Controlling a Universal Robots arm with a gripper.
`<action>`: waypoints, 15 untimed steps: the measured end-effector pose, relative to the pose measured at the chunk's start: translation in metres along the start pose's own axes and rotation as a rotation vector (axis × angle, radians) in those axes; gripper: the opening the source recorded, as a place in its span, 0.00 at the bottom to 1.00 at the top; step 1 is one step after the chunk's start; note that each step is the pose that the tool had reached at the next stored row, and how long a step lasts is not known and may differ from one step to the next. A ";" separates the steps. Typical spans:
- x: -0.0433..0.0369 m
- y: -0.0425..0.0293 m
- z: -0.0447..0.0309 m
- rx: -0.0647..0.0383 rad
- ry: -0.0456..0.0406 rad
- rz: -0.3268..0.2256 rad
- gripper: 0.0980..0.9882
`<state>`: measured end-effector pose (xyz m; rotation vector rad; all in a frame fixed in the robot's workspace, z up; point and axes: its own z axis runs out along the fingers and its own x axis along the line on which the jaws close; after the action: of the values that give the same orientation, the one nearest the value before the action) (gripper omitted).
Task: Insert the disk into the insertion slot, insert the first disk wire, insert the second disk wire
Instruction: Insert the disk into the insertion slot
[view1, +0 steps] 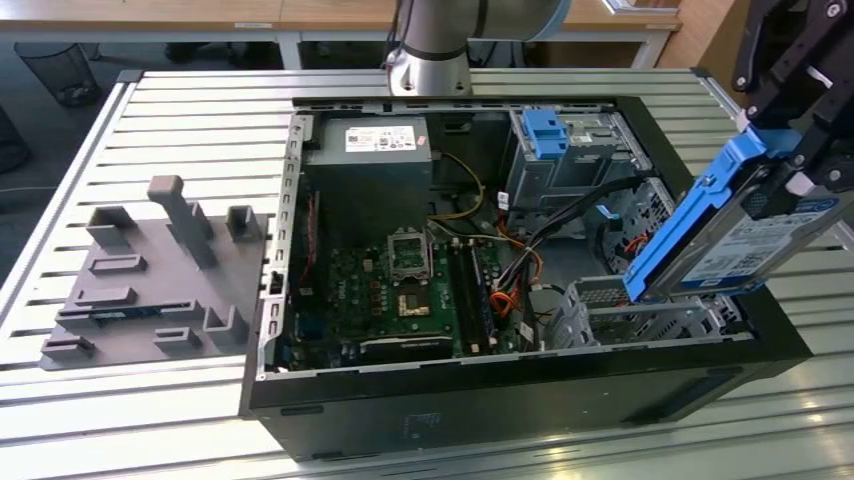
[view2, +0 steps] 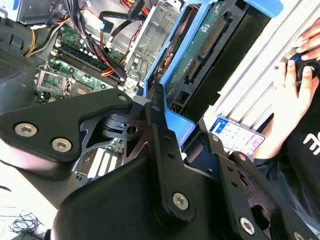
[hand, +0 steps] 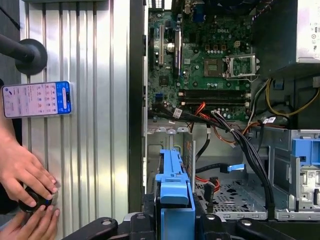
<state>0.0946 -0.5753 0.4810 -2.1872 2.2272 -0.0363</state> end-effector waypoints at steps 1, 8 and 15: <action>0.0000 0.0023 0.0005 0.002 -0.0001 0.000 0.30; -0.0023 0.0091 0.0070 0.002 -0.0004 0.000 0.30; -0.0087 0.0131 0.0124 0.002 -0.0004 -0.001 0.30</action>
<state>0.0820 -0.5664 0.4683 -2.1873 2.2246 -0.0382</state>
